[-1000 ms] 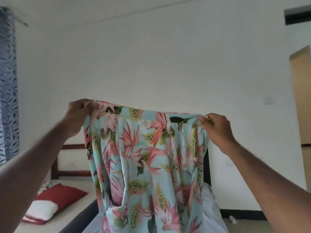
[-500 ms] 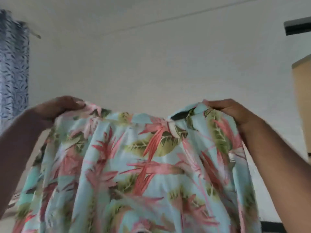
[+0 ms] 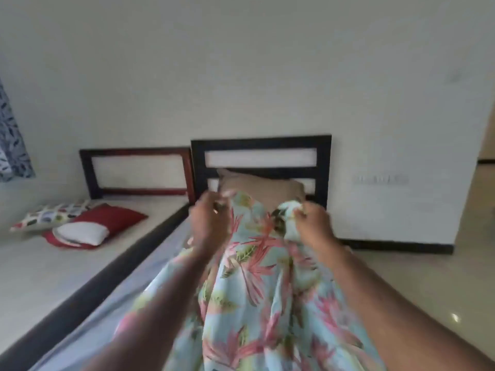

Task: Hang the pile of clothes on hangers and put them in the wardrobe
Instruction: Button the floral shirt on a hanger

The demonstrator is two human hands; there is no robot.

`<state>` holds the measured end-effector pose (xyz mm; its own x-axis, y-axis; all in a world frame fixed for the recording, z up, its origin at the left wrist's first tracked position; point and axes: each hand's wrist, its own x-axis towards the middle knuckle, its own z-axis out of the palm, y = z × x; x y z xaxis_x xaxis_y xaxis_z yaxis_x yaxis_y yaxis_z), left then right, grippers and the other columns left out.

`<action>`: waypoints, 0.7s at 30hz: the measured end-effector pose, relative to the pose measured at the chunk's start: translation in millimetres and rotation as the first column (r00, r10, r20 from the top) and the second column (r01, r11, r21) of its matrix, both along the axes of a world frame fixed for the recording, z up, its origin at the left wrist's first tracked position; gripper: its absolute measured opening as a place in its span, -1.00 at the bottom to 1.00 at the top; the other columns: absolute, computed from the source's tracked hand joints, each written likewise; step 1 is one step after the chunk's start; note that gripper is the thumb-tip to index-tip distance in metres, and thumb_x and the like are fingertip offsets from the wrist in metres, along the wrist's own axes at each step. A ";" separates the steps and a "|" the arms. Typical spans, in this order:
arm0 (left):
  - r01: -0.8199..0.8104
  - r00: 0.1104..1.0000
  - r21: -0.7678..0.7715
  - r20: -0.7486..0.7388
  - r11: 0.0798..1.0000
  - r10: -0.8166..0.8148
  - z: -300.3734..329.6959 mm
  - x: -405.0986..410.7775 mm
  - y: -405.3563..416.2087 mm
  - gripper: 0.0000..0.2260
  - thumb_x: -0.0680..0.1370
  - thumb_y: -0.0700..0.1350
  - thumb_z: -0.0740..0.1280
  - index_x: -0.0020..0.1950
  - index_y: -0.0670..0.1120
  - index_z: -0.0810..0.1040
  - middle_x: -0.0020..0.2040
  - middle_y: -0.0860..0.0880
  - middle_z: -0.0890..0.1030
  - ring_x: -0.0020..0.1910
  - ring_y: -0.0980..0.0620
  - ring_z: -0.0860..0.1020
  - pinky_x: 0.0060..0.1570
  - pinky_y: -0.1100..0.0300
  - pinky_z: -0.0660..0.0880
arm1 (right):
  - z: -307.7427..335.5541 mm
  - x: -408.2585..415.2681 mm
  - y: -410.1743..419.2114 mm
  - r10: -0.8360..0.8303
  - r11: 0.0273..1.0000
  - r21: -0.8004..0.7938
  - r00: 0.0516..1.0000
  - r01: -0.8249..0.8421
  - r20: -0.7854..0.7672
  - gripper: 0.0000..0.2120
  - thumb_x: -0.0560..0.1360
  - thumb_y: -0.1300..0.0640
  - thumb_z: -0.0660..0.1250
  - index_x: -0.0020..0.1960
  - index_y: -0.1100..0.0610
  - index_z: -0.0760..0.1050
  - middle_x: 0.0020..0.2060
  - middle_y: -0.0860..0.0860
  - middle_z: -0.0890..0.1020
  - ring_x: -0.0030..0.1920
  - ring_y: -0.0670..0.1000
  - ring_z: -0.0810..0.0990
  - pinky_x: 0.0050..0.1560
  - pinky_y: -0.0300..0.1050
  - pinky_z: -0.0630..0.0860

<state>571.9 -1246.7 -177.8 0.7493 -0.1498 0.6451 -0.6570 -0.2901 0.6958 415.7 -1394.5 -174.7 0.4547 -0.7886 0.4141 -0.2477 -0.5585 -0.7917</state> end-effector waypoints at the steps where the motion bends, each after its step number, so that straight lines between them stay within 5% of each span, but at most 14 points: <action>1: 0.050 0.995 0.054 -0.084 0.997 -0.046 -43.8 -29.4 -2.0 -0.96 0.57 -0.10 0.36 -0.07 -0.04 0.57 -0.22 -0.05 0.65 -0.23 -0.07 0.59 -0.26 0.12 0.40 | -55.0 1.8 5.5 0.049 0.991 0.127 0.988 -0.031 -0.148 -0.78 0.64 0.20 0.23 0.18 0.30 0.53 0.04 0.36 0.61 0.02 0.24 0.60 -0.14 -0.12 0.44; 3: 0.174 0.947 0.087 -0.287 0.981 -0.142 -143.4 -81.0 -10.8 -0.94 0.57 -0.13 0.37 -0.01 -0.09 0.53 -0.14 -0.13 0.66 -0.13 -0.16 0.61 -0.18 0.05 0.41 | -151.3 -2.0 16.7 0.109 0.940 0.340 0.950 -0.002 -0.294 -0.77 0.59 0.16 0.27 0.20 0.23 0.44 0.08 0.26 0.61 0.09 0.26 0.61 -0.07 -0.04 0.48; 6: 0.282 0.838 0.089 -0.507 0.955 -0.200 -263.3 -131.9 -11.3 -0.81 0.56 -0.12 0.40 0.06 -0.13 0.42 -0.18 -0.09 0.61 -0.13 -0.21 0.59 -0.21 0.02 0.37 | -250.9 -31.6 39.8 0.062 0.800 0.593 0.970 0.092 -0.234 -0.60 0.52 0.27 0.30 0.35 0.24 0.42 0.13 0.15 0.60 -0.02 0.09 0.63 -0.12 -0.20 0.55; 9: 0.322 0.778 0.073 -0.589 0.944 -0.220 -304.2 -160.0 3.0 -0.83 0.52 -0.14 0.43 -0.04 -0.09 0.44 -0.29 0.06 0.55 -0.27 0.01 0.55 -0.33 0.18 0.31 | -307.3 -59.9 46.6 0.013 0.717 0.675 0.966 0.171 -0.257 -0.28 0.45 0.13 0.39 0.54 0.27 0.25 0.31 0.14 0.54 0.17 0.14 0.59 0.11 -0.08 0.60; 13: 0.389 0.759 0.059 -0.586 0.919 -0.284 -314.9 -172.0 9.7 -0.84 0.45 -0.22 0.46 -0.18 -0.01 0.54 -0.29 0.11 0.63 -0.30 0.22 0.57 -0.30 0.32 0.48 | -332.2 -100.9 36.5 0.008 0.602 0.776 0.971 0.186 -0.240 -0.59 0.47 0.21 0.46 0.30 0.11 0.51 -0.07 0.13 0.70 -0.15 0.16 0.69 -0.27 -0.07 0.59; 16: 0.469 0.734 0.104 -0.599 0.877 -0.321 -326.7 -180.6 12.7 -0.75 0.44 -0.38 0.35 0.01 -0.09 0.65 -0.11 0.17 0.68 -0.09 0.28 0.63 -0.05 0.39 0.53 | -310.1 -117.0 38.9 0.175 0.462 0.886 0.975 0.039 -0.134 -0.84 0.54 0.25 0.45 0.11 0.19 0.58 -0.14 0.15 0.72 -0.22 0.14 0.72 -0.19 0.06 0.60; 18: 0.441 0.745 0.125 -0.603 0.889 -0.285 -333.7 -180.4 12.1 -0.71 0.45 -0.42 0.32 0.03 -0.11 0.67 -0.11 0.18 0.67 -0.09 0.32 0.62 -0.04 0.42 0.52 | -297.9 -115.1 39.2 0.304 0.544 0.838 0.940 -0.035 -0.158 -0.92 0.54 0.19 0.48 -0.04 0.21 0.62 -0.24 0.12 0.71 -0.28 0.08 0.70 -0.19 0.06 0.62; 21: 0.314 0.791 0.136 -0.585 0.940 -0.179 -329.2 -173.2 -6.6 -0.78 0.50 -0.33 0.38 -0.11 0.00 0.65 -0.22 0.14 0.67 -0.21 0.18 0.62 -0.16 0.15 0.54 | -288.1 -102.2 23.3 0.339 0.848 0.514 0.877 -0.128 -0.341 -0.81 0.49 0.08 0.52 -0.25 0.13 0.66 -0.48 -0.09 0.61 -0.44 -0.15 0.56 -0.35 -0.25 0.52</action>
